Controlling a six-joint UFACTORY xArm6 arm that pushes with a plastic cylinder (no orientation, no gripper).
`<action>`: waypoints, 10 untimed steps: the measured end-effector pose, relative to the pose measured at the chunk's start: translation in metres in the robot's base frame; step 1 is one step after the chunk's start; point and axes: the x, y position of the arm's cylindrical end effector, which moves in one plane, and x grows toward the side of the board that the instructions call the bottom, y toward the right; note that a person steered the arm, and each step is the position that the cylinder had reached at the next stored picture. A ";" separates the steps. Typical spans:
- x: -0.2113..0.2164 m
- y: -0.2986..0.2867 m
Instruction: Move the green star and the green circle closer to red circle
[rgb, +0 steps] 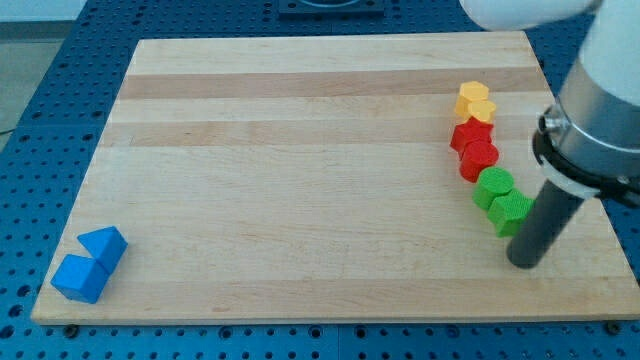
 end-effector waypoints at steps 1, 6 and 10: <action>0.012 0.020; -0.025 0.022; -0.021 -0.015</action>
